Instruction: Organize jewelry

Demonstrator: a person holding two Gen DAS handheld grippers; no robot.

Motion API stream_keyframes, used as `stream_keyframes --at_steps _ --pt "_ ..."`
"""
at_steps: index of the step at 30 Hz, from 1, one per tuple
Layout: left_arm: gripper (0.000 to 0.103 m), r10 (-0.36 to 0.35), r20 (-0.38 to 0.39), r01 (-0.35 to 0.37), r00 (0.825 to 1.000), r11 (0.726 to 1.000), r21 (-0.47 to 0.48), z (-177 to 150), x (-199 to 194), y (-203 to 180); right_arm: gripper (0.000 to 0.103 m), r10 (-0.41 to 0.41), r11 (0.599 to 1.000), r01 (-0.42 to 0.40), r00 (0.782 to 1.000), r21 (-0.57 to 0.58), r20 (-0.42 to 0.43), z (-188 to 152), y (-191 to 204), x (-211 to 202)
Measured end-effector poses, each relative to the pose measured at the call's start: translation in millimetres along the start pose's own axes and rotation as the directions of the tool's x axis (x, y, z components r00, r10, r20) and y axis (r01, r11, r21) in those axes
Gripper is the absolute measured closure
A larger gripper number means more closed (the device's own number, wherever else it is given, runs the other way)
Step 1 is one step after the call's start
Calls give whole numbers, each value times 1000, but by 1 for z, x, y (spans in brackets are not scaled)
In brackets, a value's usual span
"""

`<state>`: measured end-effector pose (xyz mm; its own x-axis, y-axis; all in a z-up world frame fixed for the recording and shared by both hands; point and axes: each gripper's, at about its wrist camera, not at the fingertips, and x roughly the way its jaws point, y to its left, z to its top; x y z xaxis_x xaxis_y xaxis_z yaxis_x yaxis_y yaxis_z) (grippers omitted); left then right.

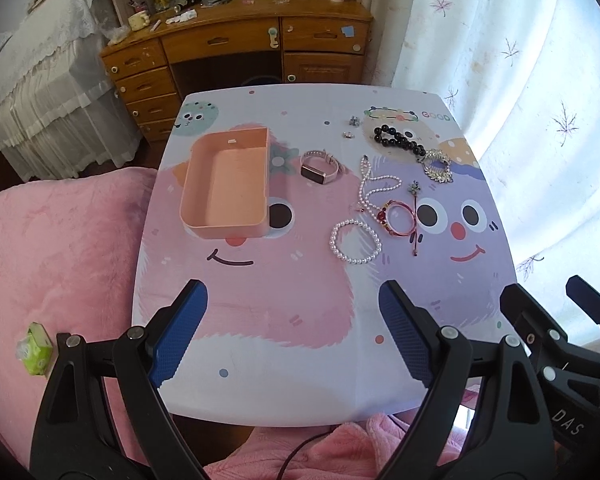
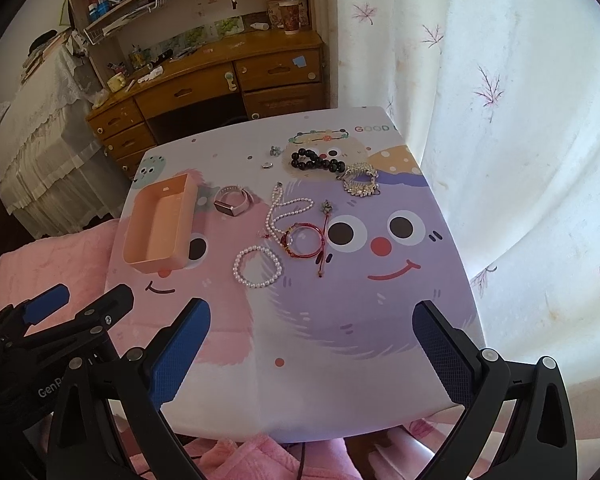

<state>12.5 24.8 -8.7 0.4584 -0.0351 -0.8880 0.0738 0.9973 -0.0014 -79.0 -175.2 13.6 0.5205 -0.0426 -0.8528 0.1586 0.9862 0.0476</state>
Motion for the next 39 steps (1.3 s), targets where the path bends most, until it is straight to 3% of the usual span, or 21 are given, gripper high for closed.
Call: stream_keyframes --at_steps 6,10,15,17,20,23,27,30,34,37,39 --pt "16 -21 8 21 1000 1000 -9 -14 4 15 0 0 1000 1 999 -30 46 -5 22 -7" --pt "16 -67 34 67 997 998 -3 -11 -2 27 0 11 997 -1 991 -75 135 -7 35 -22" --pt "16 -102 3 101 995 993 54 -6 15 29 0 -126 948 187 963 -256 237 -14 64 -21" --pt "16 -126 -28 128 992 989 73 -4 29 28 0 -135 927 209 960 -310 244 -18 68 -18" --pt "16 -155 -62 161 986 983 91 -1 52 22 0 -74 917 163 966 -365 248 -22 65 -12" --pt "16 -140 -94 152 986 980 126 1 83 8 0 -19 920 91 982 -382 190 -21 52 14" --pt "16 -117 -122 130 986 987 97 5 130 -6 0 71 974 -53 994 -220 77 -10 16 77" --pt "17 -111 -157 117 981 993 30 9 174 -13 0 75 989 -69 996 -127 40 -2 -6 134" --pt "27 -99 -176 93 979 995 -39 12 221 -23 0 76 988 -68 996 -139 56 3 -19 193" --pt "38 -76 -204 65 976 996 -60 13 253 -32 1 138 975 -132 990 -178 18 4 -23 231" --pt "45 -50 -211 36 976 997 -71 13 264 -36 7 168 965 -166 986 -205 -7 6 -23 249"
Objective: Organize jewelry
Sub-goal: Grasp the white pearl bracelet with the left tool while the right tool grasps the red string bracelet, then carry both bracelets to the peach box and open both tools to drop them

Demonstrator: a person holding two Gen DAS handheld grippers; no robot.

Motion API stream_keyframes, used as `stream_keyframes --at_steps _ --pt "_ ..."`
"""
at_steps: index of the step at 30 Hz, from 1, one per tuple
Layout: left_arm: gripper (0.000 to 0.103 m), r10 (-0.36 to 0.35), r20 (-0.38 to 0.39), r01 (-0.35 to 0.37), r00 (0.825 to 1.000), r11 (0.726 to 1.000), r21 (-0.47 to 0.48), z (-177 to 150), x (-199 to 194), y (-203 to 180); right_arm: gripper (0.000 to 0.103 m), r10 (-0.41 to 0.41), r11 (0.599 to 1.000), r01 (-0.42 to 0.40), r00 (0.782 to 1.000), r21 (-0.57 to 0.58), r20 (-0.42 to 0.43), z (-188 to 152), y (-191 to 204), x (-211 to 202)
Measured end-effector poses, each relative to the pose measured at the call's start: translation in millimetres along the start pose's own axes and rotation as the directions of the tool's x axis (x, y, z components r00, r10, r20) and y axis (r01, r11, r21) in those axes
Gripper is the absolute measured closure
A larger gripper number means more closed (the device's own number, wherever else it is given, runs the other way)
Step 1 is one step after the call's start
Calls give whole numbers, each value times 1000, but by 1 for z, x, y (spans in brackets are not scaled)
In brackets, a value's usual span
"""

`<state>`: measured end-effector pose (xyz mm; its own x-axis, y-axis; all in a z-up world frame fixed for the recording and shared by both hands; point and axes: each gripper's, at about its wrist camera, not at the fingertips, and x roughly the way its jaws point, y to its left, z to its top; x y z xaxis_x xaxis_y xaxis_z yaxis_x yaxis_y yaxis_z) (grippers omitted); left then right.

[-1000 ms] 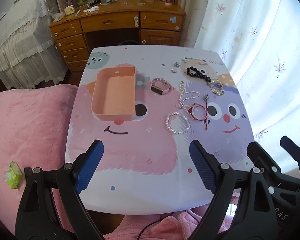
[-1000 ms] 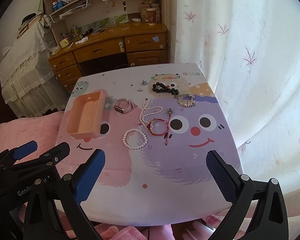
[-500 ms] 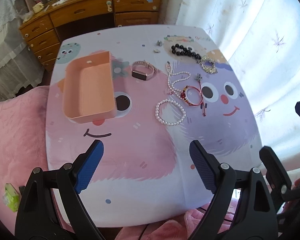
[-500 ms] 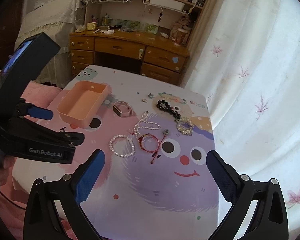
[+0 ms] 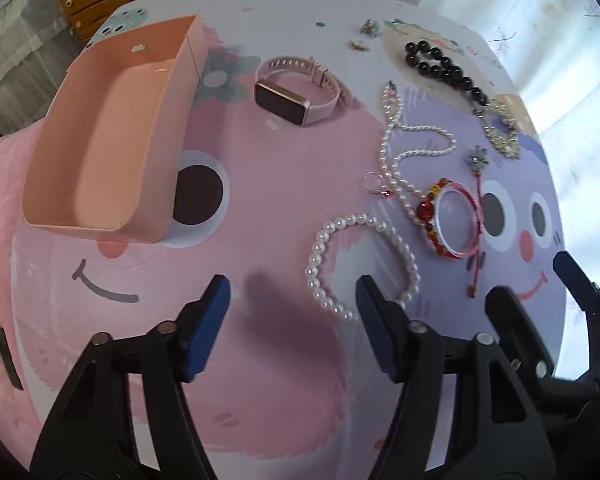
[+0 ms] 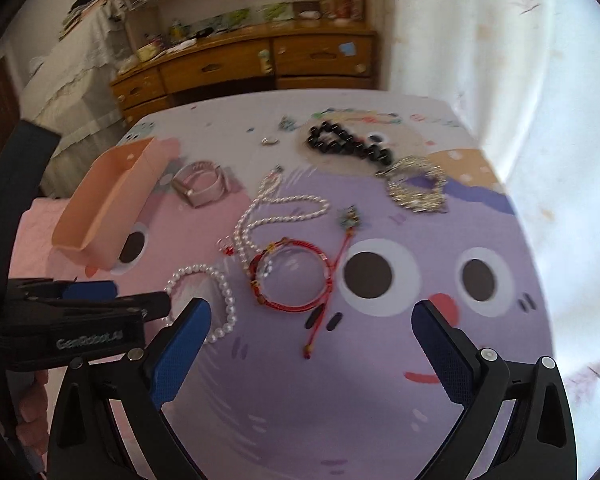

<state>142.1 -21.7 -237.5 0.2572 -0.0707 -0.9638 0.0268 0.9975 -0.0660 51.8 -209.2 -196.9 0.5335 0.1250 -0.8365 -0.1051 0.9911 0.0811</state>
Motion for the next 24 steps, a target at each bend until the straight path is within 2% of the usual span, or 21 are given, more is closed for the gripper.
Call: stream_keyframes --at_steps 3,5,7,10,15,18,20,22,24 --pt "52 29 -1 -29 1000 1000 -7 1 12 -6 12 18 999 -18 1000 -36 -21 4 1 15" --pt "62 39 11 -39 999 999 2 1 16 -10 12 36 997 -37 999 -61 -24 6 2 22" --pt "84 42 20 -42 999 999 9 1 18 -15 15 59 994 -61 998 -88 -33 9 1 29" --pt "98 37 22 -38 999 999 14 1 19 -22 21 75 992 -81 995 -100 -62 10 0 39" --pt "98 29 44 -31 999 999 39 -5 5 -24 23 91 990 -99 992 -103 -87 10 3 51" --pt "98 23 79 -28 997 998 61 -6 -7 -25 29 70 987 -80 995 -141 -70 9 8 55" --pt "98 -16 104 8 994 997 77 -6 -18 -25 33 57 984 -66 997 -167 -61 9 11 56" --pt "98 -29 122 19 992 996 81 -3 -29 -22 43 35 980 -44 998 -194 -51 8 14 56" --pt "98 -50 141 38 989 996 82 -2 -40 -19 43 27 977 -38 998 -208 -53 7 16 57"
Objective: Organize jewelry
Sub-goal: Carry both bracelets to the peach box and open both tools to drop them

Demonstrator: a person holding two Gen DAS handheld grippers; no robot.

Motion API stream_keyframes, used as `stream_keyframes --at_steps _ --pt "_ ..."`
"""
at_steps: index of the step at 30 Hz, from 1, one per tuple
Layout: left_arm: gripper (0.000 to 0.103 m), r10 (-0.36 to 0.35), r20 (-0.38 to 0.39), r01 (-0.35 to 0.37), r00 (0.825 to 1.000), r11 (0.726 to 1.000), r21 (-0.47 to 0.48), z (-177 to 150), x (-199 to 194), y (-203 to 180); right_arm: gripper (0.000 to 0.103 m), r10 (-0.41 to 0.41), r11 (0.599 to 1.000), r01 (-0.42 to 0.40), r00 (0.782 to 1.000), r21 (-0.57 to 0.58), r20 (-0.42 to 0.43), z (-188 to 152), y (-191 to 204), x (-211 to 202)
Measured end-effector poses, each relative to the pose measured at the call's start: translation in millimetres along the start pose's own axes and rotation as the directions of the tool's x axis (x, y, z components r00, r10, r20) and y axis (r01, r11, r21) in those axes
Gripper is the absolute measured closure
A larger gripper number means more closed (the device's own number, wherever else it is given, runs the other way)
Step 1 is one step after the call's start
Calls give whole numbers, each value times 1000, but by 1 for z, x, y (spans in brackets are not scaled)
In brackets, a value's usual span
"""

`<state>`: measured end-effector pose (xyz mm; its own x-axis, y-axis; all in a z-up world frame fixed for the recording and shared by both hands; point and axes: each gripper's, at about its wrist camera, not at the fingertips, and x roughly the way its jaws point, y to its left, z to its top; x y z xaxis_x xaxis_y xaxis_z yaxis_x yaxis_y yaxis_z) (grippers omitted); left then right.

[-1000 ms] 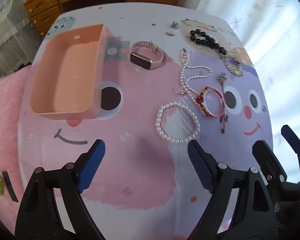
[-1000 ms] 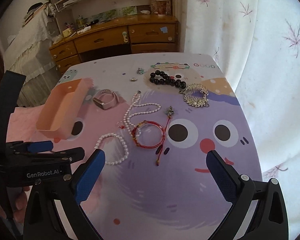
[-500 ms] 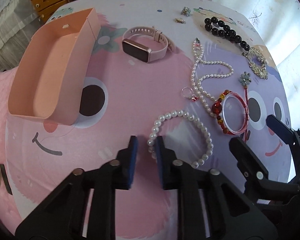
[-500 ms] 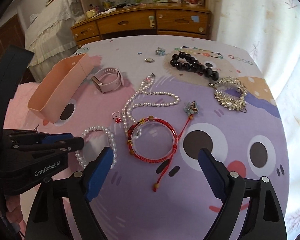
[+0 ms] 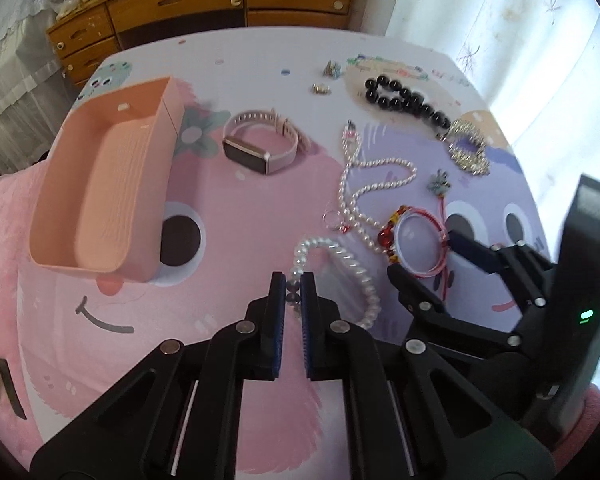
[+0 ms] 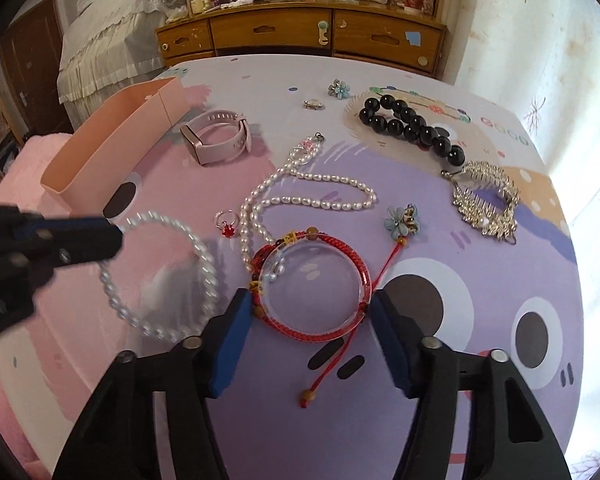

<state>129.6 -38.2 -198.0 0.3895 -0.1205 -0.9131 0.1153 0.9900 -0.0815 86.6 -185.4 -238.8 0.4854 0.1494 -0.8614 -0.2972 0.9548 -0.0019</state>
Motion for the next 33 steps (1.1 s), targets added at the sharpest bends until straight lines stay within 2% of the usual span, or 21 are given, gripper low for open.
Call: stream_keyframes --at_steps 3,8,14,19,22,27,33 --pt "98 -27 37 27 999 1000 6 7 -17 5 44 -5 1000 5 1000 -3 -6 1 1 -1" --pt "98 -68 101 67 993 998 16 22 -55 18 44 5 998 -5 1000 60 -4 8 0 -10" --pt "98 -135 169 129 976 991 47 41 -95 45 44 120 976 -122 992 178 26 25 15 -36" --pt "98 -172 247 160 954 985 65 57 -128 86 44 199 946 -213 977 244 81 45 55 -58" --pt "98 -196 297 178 934 980 88 66 -141 115 44 215 930 -246 967 273 137 58 84 -69" --pt "98 -198 340 158 919 977 143 81 -143 156 44 200 925 -250 961 287 193 80 136 -77" --pt "98 -246 330 190 911 963 193 100 -122 198 44 175 920 -237 961 311 213 95 198 -73"
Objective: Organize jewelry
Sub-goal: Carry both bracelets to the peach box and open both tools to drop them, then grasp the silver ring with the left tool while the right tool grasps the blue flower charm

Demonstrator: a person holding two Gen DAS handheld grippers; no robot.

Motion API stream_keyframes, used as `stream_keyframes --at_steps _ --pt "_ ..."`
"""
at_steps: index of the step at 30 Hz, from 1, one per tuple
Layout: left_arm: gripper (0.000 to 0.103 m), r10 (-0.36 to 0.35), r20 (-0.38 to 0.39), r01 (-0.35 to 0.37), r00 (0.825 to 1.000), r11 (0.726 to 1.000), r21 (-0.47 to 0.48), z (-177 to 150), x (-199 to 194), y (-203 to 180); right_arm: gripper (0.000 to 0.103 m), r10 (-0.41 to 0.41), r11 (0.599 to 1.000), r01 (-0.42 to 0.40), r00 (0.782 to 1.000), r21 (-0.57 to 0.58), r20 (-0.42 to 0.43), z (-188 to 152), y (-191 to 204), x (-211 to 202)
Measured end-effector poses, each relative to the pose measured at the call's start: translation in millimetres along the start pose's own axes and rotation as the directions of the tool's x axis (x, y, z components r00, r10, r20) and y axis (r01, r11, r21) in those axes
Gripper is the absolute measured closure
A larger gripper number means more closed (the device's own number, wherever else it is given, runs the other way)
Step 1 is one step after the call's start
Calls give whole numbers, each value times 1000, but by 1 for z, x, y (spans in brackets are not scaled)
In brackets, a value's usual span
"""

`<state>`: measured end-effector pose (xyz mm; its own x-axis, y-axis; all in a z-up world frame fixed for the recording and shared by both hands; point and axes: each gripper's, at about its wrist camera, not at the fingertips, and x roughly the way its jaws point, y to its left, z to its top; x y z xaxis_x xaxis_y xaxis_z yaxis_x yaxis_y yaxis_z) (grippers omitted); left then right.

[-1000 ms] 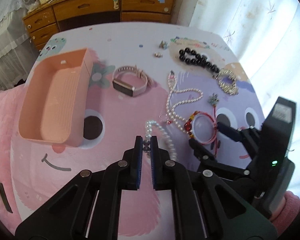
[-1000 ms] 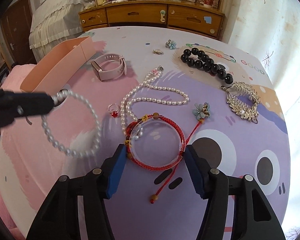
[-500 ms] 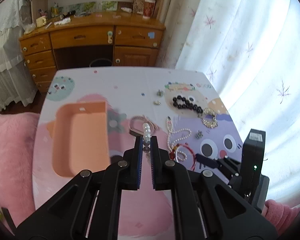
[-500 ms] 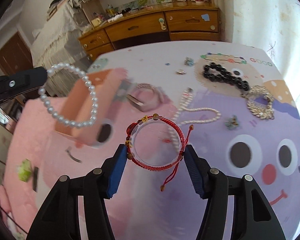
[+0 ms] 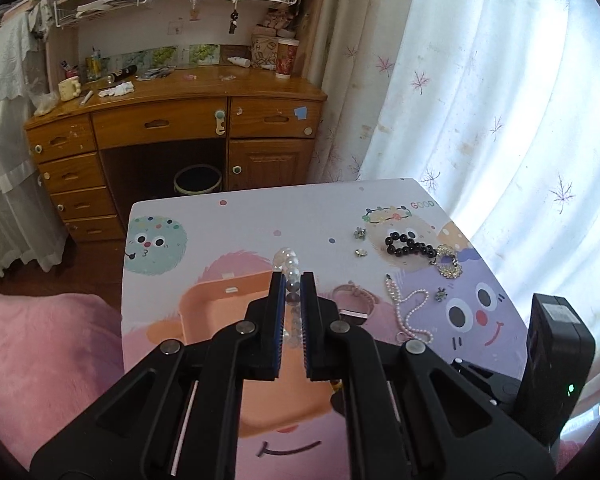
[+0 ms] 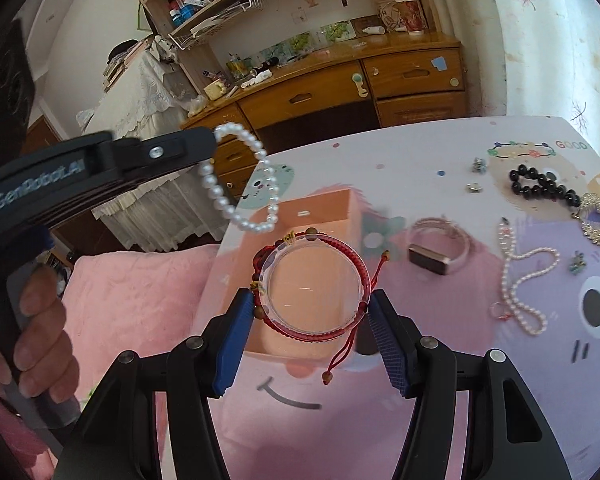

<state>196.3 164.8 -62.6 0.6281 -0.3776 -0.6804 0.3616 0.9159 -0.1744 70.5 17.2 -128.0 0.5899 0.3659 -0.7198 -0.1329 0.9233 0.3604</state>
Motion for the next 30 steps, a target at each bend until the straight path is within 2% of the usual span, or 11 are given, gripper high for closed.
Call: stream_keyframes --at_steps 3,6,8,9,10,14,19,25,30 --pt "98 0 -22 0 1000 1000 12 0 17 18 44 0 1000 0 1000 2 -3 -5 20 12" --pt "97 11 -64 -11 998 1000 6 -2 35 34 41 -47 999 47 999 6 -18 -9 32 24" --pt "79 65 -126 -66 990 998 0 -2 50 40 26 -58 998 59 998 18 -24 -12 33 27" --pt "54 93 -150 -95 984 995 -6 -3 56 45 24 -59 998 60 998 28 -16 -13 31 25" --pt "45 94 -147 -98 985 995 -19 -4 57 49 22 -66 997 66 998 38 -8 -15 31 22" --pt "44 27 -137 -33 990 998 -45 -3 56 52 22 -100 992 100 995 80 -5 -21 15 16" --pt "44 18 -148 -22 989 999 -25 -5 58 32 22 -126 974 126 992 187 -11 -30 -16 6" --pt "44 -33 -189 32 981 999 -8 -19 64 -14 22 -118 933 115 993 341 -14 -42 -66 -4" --pt "44 -67 -237 69 969 998 -1 -35 77 -60 22 -107 922 118 993 369 -50 -50 -99 -9"
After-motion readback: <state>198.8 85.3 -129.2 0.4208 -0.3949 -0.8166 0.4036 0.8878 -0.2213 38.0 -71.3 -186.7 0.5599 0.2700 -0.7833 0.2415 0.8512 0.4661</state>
